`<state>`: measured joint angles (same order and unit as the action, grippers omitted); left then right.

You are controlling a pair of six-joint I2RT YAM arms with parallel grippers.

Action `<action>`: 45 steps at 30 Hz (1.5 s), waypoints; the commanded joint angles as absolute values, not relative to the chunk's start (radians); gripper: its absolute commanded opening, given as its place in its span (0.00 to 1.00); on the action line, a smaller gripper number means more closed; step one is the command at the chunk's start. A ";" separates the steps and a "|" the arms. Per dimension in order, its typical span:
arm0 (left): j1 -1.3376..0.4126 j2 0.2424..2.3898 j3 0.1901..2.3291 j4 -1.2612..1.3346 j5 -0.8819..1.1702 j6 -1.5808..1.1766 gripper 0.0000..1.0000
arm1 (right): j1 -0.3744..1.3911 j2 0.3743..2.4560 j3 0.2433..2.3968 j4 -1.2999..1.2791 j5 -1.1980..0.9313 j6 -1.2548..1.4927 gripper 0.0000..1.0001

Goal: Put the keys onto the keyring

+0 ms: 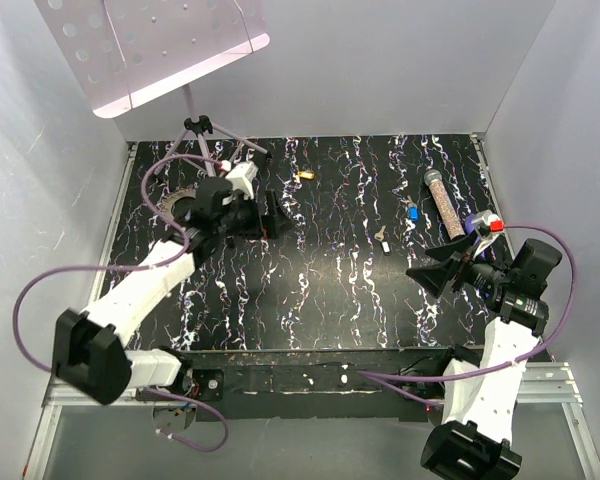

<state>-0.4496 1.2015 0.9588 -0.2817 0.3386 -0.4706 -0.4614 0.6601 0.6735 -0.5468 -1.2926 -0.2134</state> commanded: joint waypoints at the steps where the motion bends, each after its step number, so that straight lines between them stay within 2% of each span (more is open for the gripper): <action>1: -0.491 1.365 1.075 -0.222 0.238 -0.459 0.95 | -0.459 0.652 0.673 -0.463 -1.261 -0.184 1.00; 8: -0.500 1.578 1.262 -0.290 0.184 -0.365 0.94 | -0.456 0.676 0.667 -0.429 -1.189 -0.120 1.00; 9: -0.499 1.603 1.288 -0.304 0.169 -0.342 0.94 | -0.451 0.687 0.670 -0.430 -1.189 -0.115 0.96; 14: -0.499 1.713 1.414 -0.364 0.170 -0.313 0.93 | -0.375 0.770 0.715 -0.440 -1.109 -0.117 0.95; 19: -0.499 1.645 1.373 -0.385 0.166 -0.262 0.94 | -0.163 1.044 0.943 -0.615 -0.927 -0.222 0.91; 25: -0.486 1.439 1.157 -0.281 0.173 -0.229 0.96 | 0.049 1.319 1.159 -0.595 -0.741 -0.172 0.91; 27: -0.468 1.454 1.161 -0.255 0.172 -0.235 0.96 | 0.092 1.412 1.244 -0.618 -0.733 -0.147 0.90; 30: -0.445 1.580 1.277 -0.299 0.184 -0.250 0.95 | 0.112 1.492 1.333 -0.670 -0.761 -0.146 0.90; 35: -0.442 1.822 1.518 -0.371 0.170 -0.267 0.92 | 0.106 1.467 1.289 -0.664 -0.750 -0.173 0.90; 39: -0.442 2.032 1.731 -0.413 0.144 -0.275 0.79 | 0.075 1.349 1.172 -0.585 -0.779 -0.166 0.91; 45: -0.443 2.204 1.899 -0.364 0.130 -0.321 0.70 | -0.049 1.269 1.071 -0.531 -0.891 -0.126 0.91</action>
